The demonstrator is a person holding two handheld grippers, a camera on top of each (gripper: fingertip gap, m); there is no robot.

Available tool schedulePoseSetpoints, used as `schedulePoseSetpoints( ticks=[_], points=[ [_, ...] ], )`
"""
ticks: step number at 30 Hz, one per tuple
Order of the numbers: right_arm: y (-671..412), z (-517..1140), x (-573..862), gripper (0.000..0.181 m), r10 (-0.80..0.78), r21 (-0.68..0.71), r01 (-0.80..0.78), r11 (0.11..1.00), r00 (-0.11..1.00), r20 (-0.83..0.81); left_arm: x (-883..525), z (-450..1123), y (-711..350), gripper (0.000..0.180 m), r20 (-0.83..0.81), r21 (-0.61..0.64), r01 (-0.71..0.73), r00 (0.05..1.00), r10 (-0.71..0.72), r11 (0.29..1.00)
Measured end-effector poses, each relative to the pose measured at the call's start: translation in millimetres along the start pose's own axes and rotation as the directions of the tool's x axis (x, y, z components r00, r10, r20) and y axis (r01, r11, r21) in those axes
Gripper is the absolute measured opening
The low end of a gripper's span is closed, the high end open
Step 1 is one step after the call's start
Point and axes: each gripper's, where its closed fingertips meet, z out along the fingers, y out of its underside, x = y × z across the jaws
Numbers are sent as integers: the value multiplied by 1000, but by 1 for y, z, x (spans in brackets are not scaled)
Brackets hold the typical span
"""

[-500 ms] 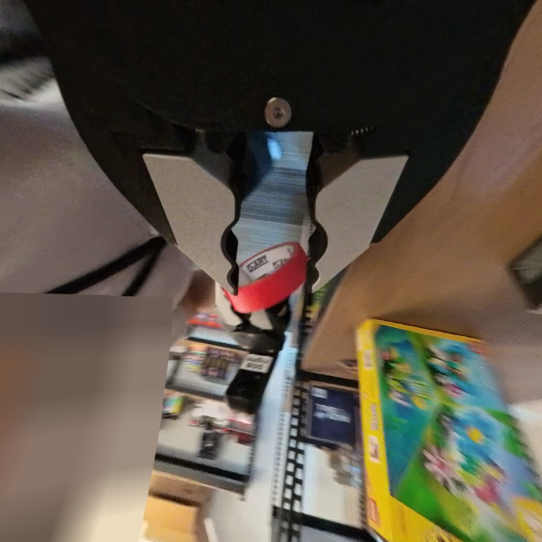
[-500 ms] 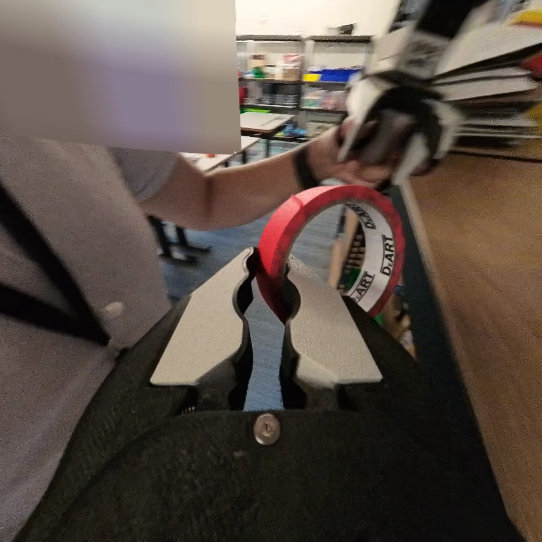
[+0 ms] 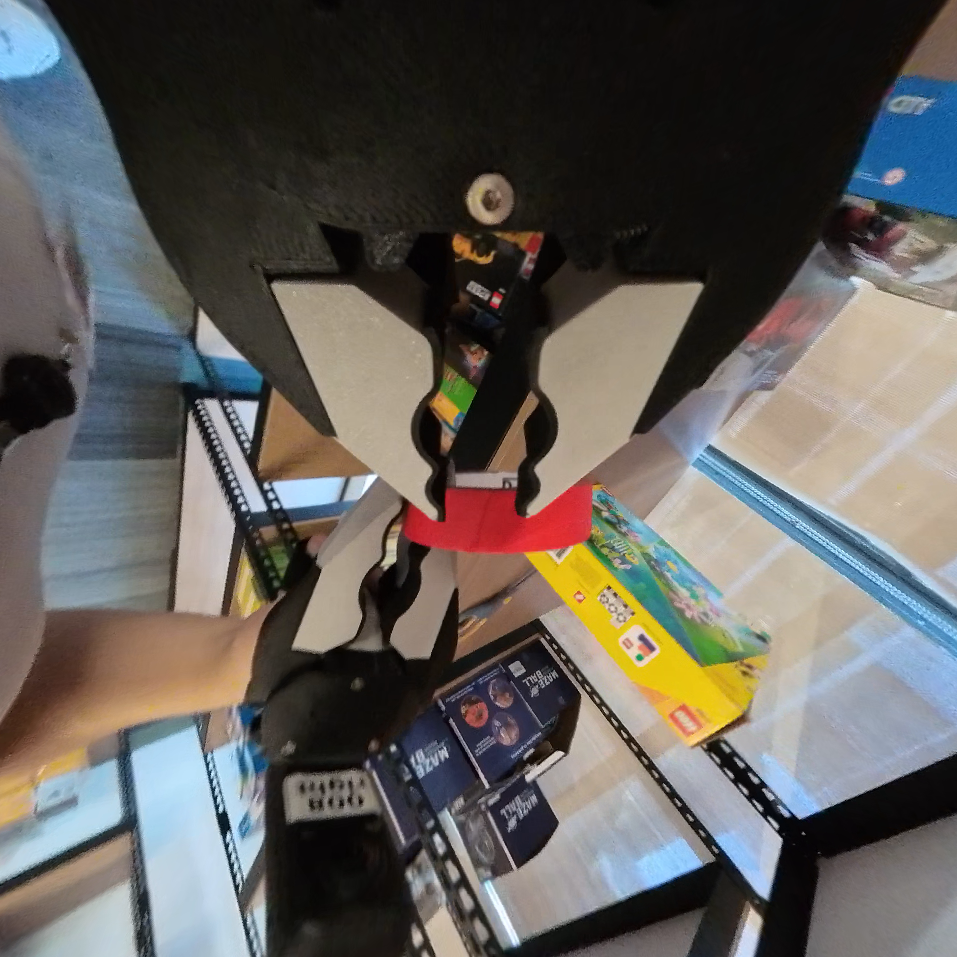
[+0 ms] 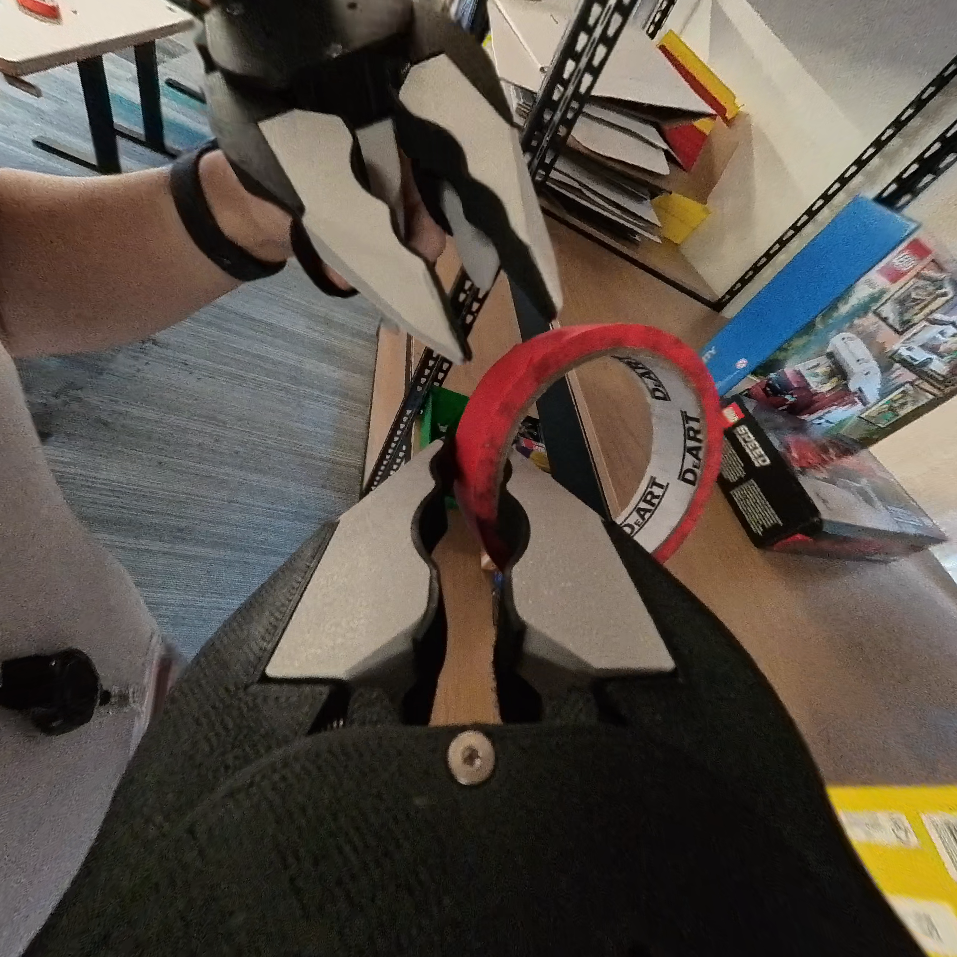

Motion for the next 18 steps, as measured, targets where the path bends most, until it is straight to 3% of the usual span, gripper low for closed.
schedulePoseSetpoints(
  ticks=[3, 6, 12, 18],
  points=[
    [0, -36, -11, 11, 10, -19, -10, 1000, 999, -37, 22, 21, -20, 19, 7, -22, -79, 997, 79, 997],
    [5, -79, -22, 12, 47, -48, -52, 997, 994, -98, 48, 46, -45, 1, 41, 2, -150, 988, 150, 989],
    [18, -169, -45, 12, 118, -97, -143, 985, 967, -227, 107, 99, -93, 0, 51, 48, -217, 975, 215, 975],
    [16, -240, -60, 11, 224, -13, -239, 971, 924, -311, 157, 128, -133, 0, -21, 86, -183, 982, 185, 979]
  ],
)
